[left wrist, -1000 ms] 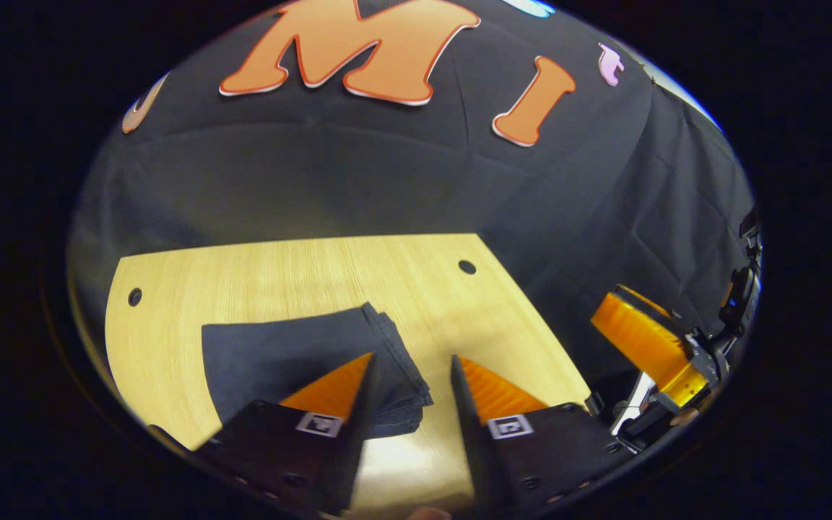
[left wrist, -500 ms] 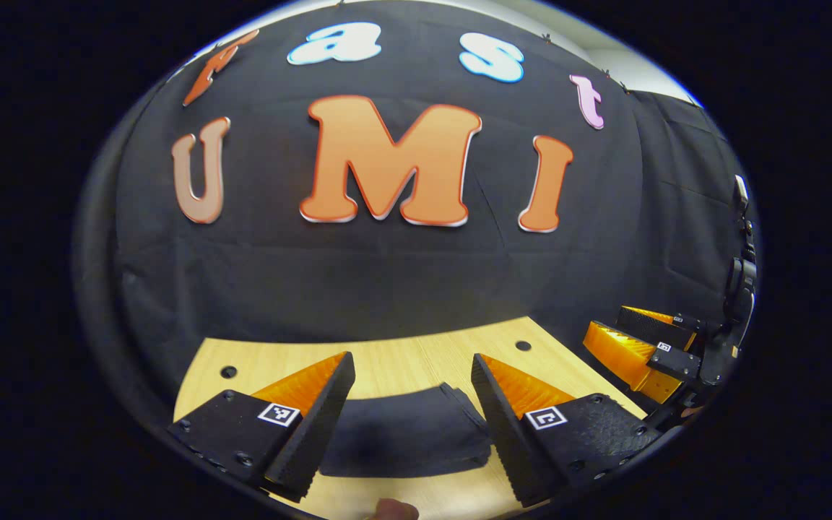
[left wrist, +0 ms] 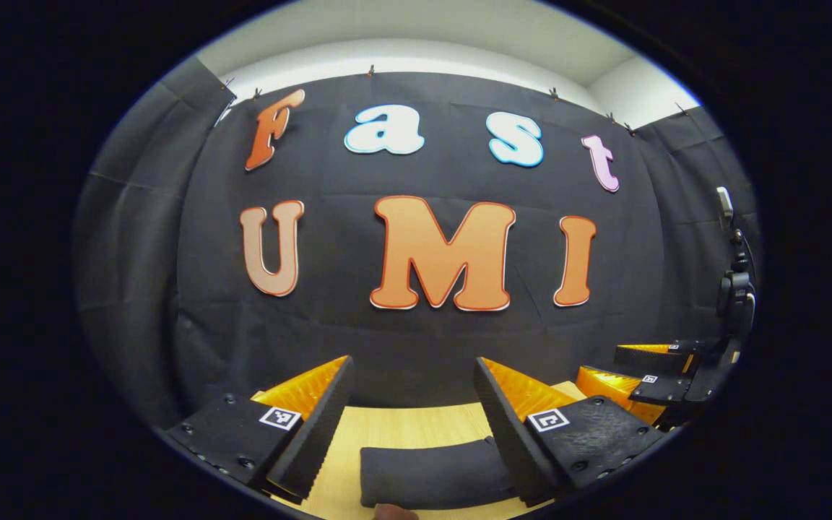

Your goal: Grasp the waist and the cuffs of the jeans and fold them to make the two legs overlap; first hold the waist and fold one-third of the jeans toward the cuffs, then hold the cuffs and fold the remaining one-third in the same direction to finish folding.

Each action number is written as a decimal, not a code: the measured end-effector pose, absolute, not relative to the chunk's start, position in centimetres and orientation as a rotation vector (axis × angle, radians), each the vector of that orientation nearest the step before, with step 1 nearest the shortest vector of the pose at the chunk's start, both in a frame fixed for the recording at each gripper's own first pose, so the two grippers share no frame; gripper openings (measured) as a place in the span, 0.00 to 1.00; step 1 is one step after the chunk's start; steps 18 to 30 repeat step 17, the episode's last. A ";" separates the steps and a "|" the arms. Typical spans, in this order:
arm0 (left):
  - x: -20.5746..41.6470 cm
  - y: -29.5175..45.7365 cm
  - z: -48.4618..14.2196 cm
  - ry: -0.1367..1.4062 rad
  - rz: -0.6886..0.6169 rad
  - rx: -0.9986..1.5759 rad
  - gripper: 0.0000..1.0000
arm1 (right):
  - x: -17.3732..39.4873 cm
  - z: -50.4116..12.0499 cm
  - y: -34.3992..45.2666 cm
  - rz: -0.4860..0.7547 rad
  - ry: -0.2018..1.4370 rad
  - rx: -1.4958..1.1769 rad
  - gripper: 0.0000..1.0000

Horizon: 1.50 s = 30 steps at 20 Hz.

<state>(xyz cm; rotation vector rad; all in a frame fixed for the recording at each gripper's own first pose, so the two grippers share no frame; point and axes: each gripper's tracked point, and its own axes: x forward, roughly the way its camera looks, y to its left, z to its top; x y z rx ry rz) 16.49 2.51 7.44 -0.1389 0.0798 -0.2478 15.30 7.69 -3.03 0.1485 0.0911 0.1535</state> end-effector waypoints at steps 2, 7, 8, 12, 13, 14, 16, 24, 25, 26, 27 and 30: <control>16.5 2.4 7.9 0.014 -0.229 -0.107 0.98 | 15.3 -2.7 8.2 0.165 0.072 0.144 0.97; 16.6 2.4 7.1 0.032 -0.209 -0.117 0.96 | 14.8 -1.9 9.0 0.182 0.032 0.153 0.97; 16.7 2.5 7.1 0.043 -0.203 -0.127 0.96 | 14.8 -1.9 9.2 0.181 0.029 0.148 0.97; 16.9 2.5 6.9 0.051 -0.173 -0.123 0.98 | 14.5 -2.1 9.5 0.188 0.029 0.145 0.96; 16.9 2.5 6.7 0.052 -0.164 -0.114 0.96 | 14.5 -2.0 9.5 0.189 0.025 0.146 0.96; 17.0 2.2 6.5 0.060 -0.168 -0.111 0.98 | 14.3 -2.1 9.6 0.188 0.026 0.142 0.96; 16.9 2.3 6.0 0.084 -0.167 -0.117 0.96 | 14.2 -2.5 9.5 0.183 0.031 0.129 0.96; 17.1 2.3 5.8 0.094 -0.158 -0.121 0.96 | 14.2 -2.6 9.3 0.175 0.033 0.124 0.96; 17.1 2.3 5.8 0.094 -0.158 -0.121 0.96 | 14.2 -2.6 9.3 0.175 0.033 0.124 0.96; 17.1 2.3 5.8 0.094 -0.158 -0.121 0.96 | 14.2 -2.6 9.3 0.175 0.033 0.124 0.96; 17.1 2.3 5.8 0.094 -0.158 -0.121 0.96 | 14.2 -2.6 9.3 0.175 0.033 0.124 0.96; 17.1 2.3 5.8 0.094 -0.158 -0.121 0.96 | 14.2 -2.6 9.3 0.175 0.033 0.124 0.96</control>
